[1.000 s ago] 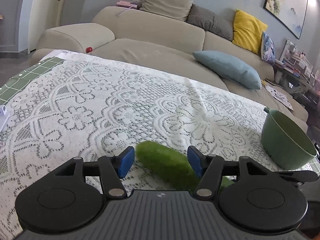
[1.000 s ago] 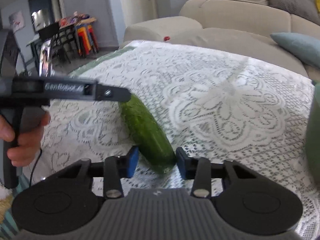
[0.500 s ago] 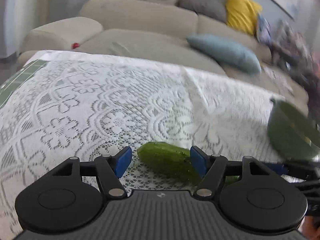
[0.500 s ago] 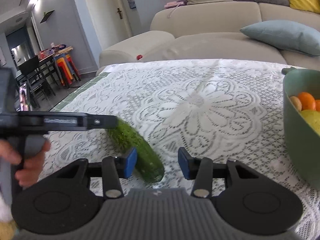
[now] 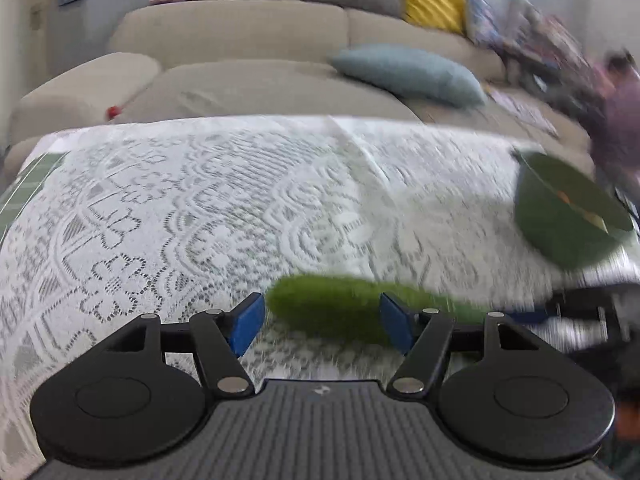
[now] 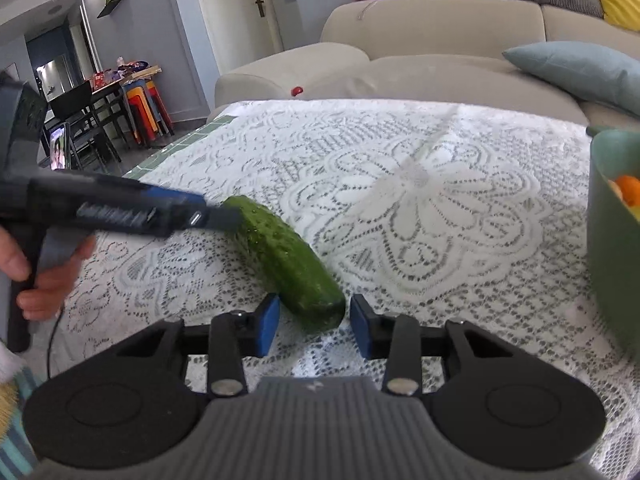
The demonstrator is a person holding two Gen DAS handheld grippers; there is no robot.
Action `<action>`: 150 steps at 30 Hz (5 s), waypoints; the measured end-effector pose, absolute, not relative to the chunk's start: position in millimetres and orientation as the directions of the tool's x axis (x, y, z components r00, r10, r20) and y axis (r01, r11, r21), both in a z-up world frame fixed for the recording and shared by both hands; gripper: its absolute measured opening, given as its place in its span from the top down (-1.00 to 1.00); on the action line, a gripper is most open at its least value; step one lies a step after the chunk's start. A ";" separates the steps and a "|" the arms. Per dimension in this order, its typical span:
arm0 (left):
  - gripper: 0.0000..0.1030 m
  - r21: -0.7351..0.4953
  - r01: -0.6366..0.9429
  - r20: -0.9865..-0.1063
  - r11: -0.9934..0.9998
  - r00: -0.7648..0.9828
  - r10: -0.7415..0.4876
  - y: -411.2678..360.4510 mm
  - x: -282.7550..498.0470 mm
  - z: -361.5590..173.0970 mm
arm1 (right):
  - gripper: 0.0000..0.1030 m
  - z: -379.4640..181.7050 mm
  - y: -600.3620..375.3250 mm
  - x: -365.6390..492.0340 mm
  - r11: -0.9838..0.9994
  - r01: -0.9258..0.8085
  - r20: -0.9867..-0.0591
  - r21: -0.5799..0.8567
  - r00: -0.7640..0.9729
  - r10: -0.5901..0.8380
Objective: Organize fruits
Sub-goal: 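Grasp the cucumber's end with the right tool while the left tool grasps its other end, then carry the cucumber with both tools over the colander, then open both tools to lower the cucumber onto the fruit in the colander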
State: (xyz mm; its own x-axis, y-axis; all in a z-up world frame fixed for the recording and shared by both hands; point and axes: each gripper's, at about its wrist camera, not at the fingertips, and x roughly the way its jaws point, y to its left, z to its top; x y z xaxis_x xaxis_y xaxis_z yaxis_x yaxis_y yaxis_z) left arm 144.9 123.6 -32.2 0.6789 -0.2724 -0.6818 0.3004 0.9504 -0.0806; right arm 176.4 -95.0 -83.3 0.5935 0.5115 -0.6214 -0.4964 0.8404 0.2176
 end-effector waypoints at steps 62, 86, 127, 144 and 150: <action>-0.45 0.184 0.417 -0.694 0.890 0.697 -0.183 87.7 176.4 -56.2 | -0.04 -84.8 -92.9 220.8 0.889 -0.441 -0.626 0.126 0.660 0.416; -0.38 0.123 0.381 -0.640 0.916 0.736 -0.220 82.2 165.1 -34.8 | 0.09 -61.8 -100.8 207.4 0.902 -0.430 -0.563 0.044 0.735 0.378; -0.26 0.029 0.455 -0.648 0.890 0.686 -0.330 -117.8 185.2 22.4 | 0.09 1.0 -315.7 208.2 0.948 -0.318 -0.576 0.004 0.775 0.262; 0.00 0.013 0.527 -0.680 0.850 0.627 -0.379 -141.6 189.6 8.2 | 0.20 -19.6 -302.7 232.8 0.940 -0.339 -0.671 -0.043 0.707 0.224; -0.01 -0.002 0.517 -0.667 0.856 0.638 -0.386 -132.6 184.9 11.6 | 0.15 -20.5 -298.2 233.0 0.936 -0.342 -0.681 -0.089 0.706 0.193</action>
State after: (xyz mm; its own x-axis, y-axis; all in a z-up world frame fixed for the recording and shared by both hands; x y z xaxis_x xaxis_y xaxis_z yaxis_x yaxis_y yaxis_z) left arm 184.9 -132.6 11.7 0.6375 -0.3861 -0.6667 0.5168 0.8561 -0.0016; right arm 233.0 -298.2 -20.5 0.7061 0.1932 -0.6813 -0.3418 0.9355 -0.0890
